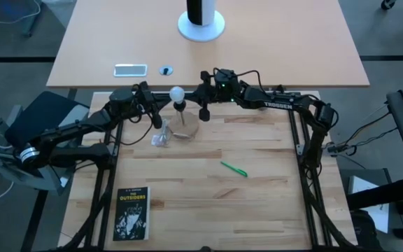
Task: Screw lightbulb
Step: Remove the lightbulb from the lamp
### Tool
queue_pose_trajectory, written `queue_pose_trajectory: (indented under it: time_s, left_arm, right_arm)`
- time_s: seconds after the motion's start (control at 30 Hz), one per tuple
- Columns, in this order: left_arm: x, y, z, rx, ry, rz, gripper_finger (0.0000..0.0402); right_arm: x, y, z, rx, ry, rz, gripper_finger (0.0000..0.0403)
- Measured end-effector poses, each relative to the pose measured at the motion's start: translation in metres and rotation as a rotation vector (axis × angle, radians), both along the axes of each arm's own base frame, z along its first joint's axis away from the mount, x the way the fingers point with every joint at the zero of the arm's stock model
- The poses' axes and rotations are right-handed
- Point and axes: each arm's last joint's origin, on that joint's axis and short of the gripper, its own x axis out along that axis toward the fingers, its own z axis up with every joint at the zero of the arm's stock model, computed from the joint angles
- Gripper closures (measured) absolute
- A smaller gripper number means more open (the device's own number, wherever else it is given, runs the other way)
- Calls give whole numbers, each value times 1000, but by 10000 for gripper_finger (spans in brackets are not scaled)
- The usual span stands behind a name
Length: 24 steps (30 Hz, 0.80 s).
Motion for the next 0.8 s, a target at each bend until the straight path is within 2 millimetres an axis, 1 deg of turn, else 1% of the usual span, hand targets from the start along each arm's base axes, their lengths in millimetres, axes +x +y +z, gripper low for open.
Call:
queue_pose_trajectory:
  time_s: [0.3, 0.4, 0.5, 0.6, 0.7, 0.8]
  left_arm:
    - [0, -2, 2, 0, -14, -53, 401]
    - [-2, -4, 4, 17, -20, -52, 401]
    - [-4, -5, 7, 39, -25, -51, 401]
    - [-6, -4, 8, 70, -15, 17, 401]
    - [-6, 0, 7, 95, 0, 112, 401]
    - [-2, 3, 5, 103, -3, 115, 401]
  right_arm:
    - [-1, -1, -2, 23, 19, -10, 403]
    - [-5, 0, -2, 35, 57, -37, 403]
    - [-10, 1, 3, 25, 73, -72, 403]
    - [-12, 1, 6, 14, 70, -72, 403]
    - [-11, 4, 9, -4, 50, -29, 403]
    - [-7, 5, 9, -19, 12, -13, 403]
